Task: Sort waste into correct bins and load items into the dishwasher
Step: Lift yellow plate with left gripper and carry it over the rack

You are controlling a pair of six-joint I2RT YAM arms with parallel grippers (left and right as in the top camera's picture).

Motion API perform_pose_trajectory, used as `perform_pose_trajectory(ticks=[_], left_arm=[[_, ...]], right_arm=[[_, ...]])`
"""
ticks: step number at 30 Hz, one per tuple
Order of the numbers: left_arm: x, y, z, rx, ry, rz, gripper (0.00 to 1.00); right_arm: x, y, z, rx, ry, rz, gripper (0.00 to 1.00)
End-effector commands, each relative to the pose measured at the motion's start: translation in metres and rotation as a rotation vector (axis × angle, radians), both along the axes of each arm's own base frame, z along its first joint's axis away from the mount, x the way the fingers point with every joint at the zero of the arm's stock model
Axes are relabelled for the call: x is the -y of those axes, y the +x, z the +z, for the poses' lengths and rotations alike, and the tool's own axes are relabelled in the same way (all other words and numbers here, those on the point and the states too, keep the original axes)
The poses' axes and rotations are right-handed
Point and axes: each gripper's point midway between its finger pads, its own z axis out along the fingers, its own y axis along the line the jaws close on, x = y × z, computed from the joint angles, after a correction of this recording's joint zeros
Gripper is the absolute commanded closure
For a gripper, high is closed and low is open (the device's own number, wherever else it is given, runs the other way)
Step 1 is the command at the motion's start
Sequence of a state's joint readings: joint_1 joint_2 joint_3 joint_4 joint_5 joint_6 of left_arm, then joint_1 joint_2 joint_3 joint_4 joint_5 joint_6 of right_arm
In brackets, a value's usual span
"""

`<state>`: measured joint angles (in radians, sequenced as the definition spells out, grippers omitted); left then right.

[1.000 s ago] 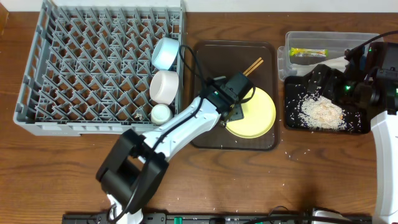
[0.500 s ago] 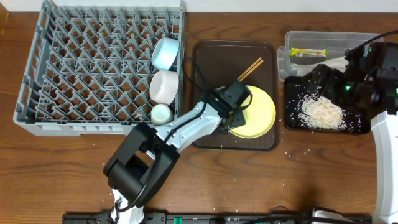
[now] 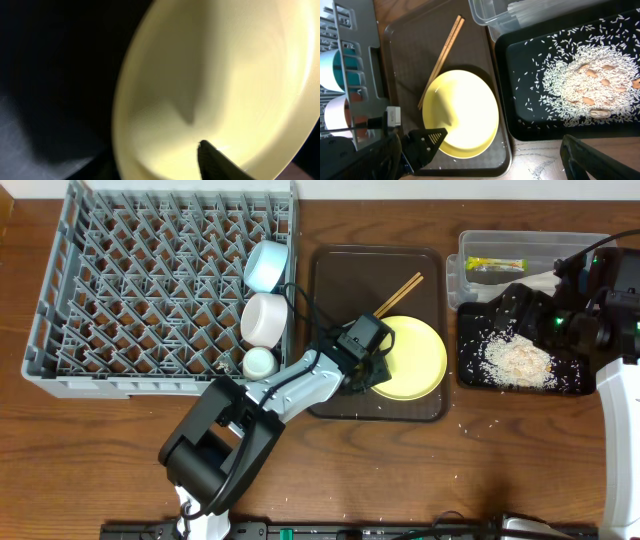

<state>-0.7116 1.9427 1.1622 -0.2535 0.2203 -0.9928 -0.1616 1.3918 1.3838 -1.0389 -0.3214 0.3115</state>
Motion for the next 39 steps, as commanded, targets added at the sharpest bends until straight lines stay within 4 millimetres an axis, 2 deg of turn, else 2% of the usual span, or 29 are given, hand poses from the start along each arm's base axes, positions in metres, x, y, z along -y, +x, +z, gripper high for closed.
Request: perform_pose_trajectory(ticks=[1,4,5,12,16,19,24,28,32,39], left_arm=[[-0.022,-0.020,-0.034,-0.096,0.067,0.019,0.67],[-0.022,-0.020,-0.034,-0.096,0.067,0.020,0.89],[-0.022,-0.020,-0.034,-0.095,0.067,0.020,0.92],[-0.024,-0.016,-0.031,-0.089,0.061,0.027,0.93],[-0.009,-0.001,-0.005,0.023,-0.020,-0.087,0.93],[-0.003,0.005,0.017,0.089,-0.054,-0.111,0.93],[-0.007,0.019,0.056,0.201,-0.075,-0.099,0.93],[-0.022,0.035,0.092,0.329,-0.054,-0.092,0.92],[-0.049,0.053,0.127,0.435,-0.030,-0.030,0.93],[-0.123,0.085,0.177,0.606,0.079,0.064,0.92]], right_arm=[[0.003,0.002,0.007,0.014,0.008,-0.018,0.01],[0.003,0.002,0.007,0.014,0.008,-0.018,0.01],[0.003,0.002,0.007,0.014,0.008,-0.018,0.01],[0.003,0.002,0.006,0.012,0.008,-0.018,0.01],[0.003,0.002,0.006,0.012,0.008,-0.017,0.01],[0.003,0.002,0.006,0.012,0.008,-0.018,0.01],[0.002,0.002,0.006,0.012,0.008,-0.017,0.01],[0.003,0.002,0.006,0.012,0.008,-0.017,0.01],[0.003,0.002,0.006,0.011,0.008,-0.018,0.01],[0.002,0.002,0.006,0.011,0.008,-0.017,0.01]])
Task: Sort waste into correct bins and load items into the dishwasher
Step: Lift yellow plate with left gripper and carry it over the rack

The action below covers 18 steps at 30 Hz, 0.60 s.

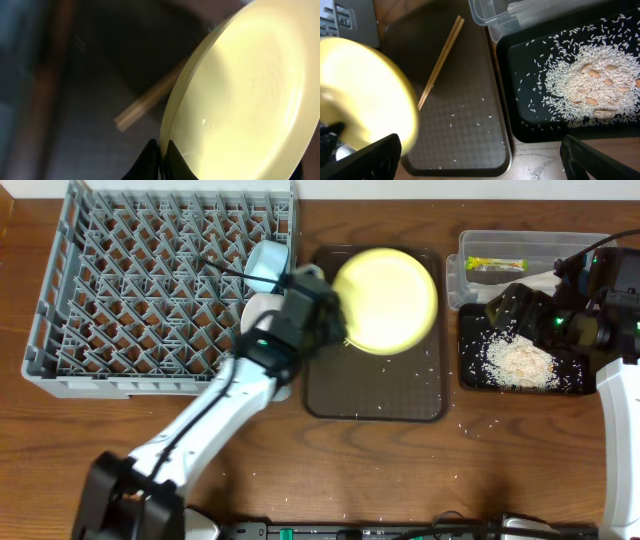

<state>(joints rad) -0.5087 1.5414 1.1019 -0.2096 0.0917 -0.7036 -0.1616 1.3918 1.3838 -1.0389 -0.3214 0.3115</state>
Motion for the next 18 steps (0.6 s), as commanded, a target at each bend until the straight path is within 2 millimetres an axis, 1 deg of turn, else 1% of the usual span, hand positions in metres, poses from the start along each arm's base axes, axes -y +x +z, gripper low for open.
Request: perform_pose_trajectory(ticks=[1,3,4,7,8,9,11,13,16,18], left_arm=[[-0.047,0.020,0.031,0.133,0.097,0.050,0.93],[-0.075,0.028,0.043,0.175,0.136,0.103,0.92],[-0.092,0.033,0.049,0.200,0.168,0.142,0.93],[-0.136,0.042,0.064,0.260,0.270,0.234,0.92],[-0.151,0.045,0.068,0.281,0.317,0.265,0.93],[-0.161,0.047,0.071,0.296,0.357,0.286,0.93],[-0.188,0.052,0.079,0.331,0.485,0.349,0.93],[-0.206,0.056,0.088,0.368,0.611,0.377,0.93],[-0.226,0.061,0.101,0.412,0.770,0.403,0.92],[-0.240,0.065,0.109,0.431,0.837,0.437,0.93]], right_arm=[[0.002,0.002,0.005,0.010,0.008,-0.017,0.01],[0.002,0.002,0.006,0.011,0.009,-0.017,0.01],[0.002,0.002,0.005,0.010,0.008,-0.017,0.01],[0.002,0.002,0.006,0.011,0.008,-0.017,0.01],[0.003,0.002,0.006,0.011,0.008,-0.018,0.01],[0.003,0.002,0.006,0.011,0.008,-0.018,0.01],[0.002,0.002,0.006,0.011,0.009,-0.017,0.01],[0.003,0.002,0.005,0.010,0.008,-0.018,0.01],[0.003,0.002,0.006,0.010,0.008,-0.018,0.01],[0.003,0.002,0.006,0.010,0.008,-0.018,0.01]])
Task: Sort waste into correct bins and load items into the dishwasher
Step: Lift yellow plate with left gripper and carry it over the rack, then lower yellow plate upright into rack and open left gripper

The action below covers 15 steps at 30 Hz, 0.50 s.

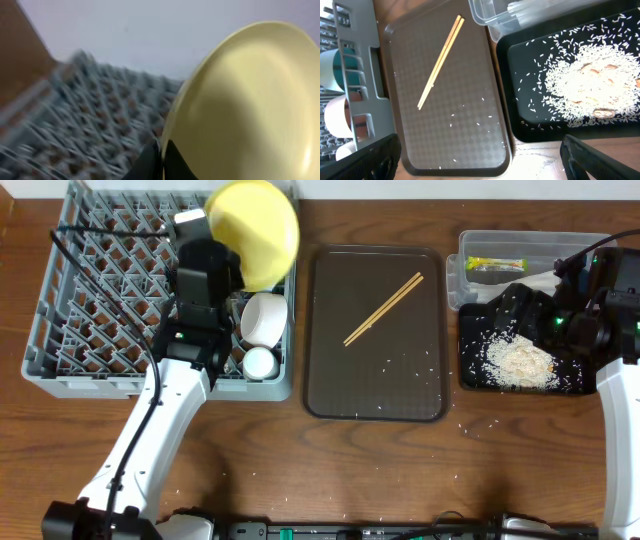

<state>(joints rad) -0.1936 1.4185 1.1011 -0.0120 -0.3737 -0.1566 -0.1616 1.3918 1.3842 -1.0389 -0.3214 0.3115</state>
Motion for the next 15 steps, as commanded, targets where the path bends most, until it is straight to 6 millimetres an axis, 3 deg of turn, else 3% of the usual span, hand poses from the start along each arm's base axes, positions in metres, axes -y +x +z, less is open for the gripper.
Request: perform_pose_trajectory(ticks=[1,9,15], left_arm=[[-0.047,0.002,0.011,-0.010,0.243,0.151,0.93],[-0.097,-0.002,-0.003,-0.061,0.284,0.310,0.92],[-0.103,0.011,-0.016,-0.104,0.391,0.294,0.92]], right_arm=[[0.003,0.002,0.005,0.010,0.008,-0.018,0.01],[0.003,0.002,0.005,0.011,0.009,-0.017,0.01],[0.003,0.002,0.005,0.010,0.008,-0.018,0.01]])
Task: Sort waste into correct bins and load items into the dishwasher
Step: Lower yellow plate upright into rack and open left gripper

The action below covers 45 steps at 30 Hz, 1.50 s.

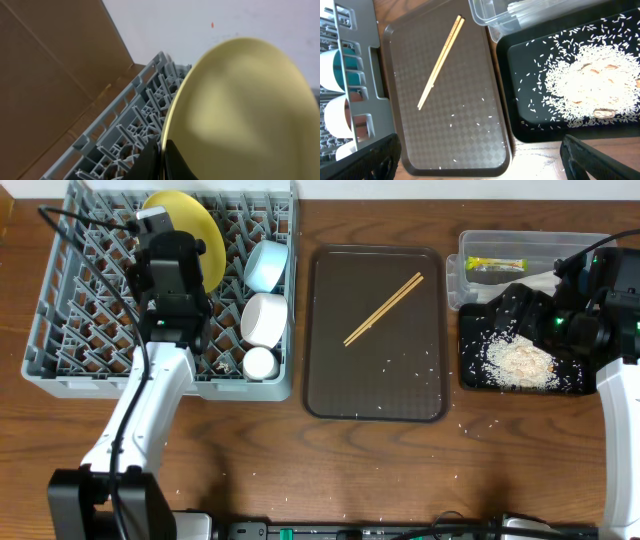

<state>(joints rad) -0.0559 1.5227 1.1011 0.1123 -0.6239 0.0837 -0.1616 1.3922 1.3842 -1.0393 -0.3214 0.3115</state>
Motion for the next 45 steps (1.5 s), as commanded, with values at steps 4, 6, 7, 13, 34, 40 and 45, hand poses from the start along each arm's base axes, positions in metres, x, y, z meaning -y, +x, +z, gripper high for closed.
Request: perform_pose_trajectory(ticks=[4,6,7,13,34,40,45], left_arm=[[-0.005,0.019,-0.020,-0.077,0.130,-0.004,0.93],[-0.006,0.023,-0.027,-0.089,0.146,-0.002,0.93],[-0.005,0.025,-0.030,-0.095,0.152,-0.004,0.93],[-0.004,0.031,-0.049,-0.137,0.163,-0.015,0.93],[0.068,0.040,-0.013,0.006,0.141,-0.155,0.24],[0.113,0.037,0.005,0.068,-0.100,-0.265,0.15],[0.163,0.032,0.023,-0.030,-0.305,-0.426,0.14]], right_arm=[[0.003,0.002,0.006,0.011,0.008,-0.018,0.01],[0.003,0.002,0.006,0.011,0.008,-0.018,0.01],[0.003,0.002,0.006,0.011,0.008,-0.018,0.01],[0.003,0.002,0.006,0.011,0.008,-0.018,0.01],[0.003,0.002,0.006,0.011,0.008,-0.018,0.01],[0.003,0.002,0.006,0.011,0.008,-0.018,0.01],[0.003,0.002,0.006,0.011,0.008,-0.018,0.01]])
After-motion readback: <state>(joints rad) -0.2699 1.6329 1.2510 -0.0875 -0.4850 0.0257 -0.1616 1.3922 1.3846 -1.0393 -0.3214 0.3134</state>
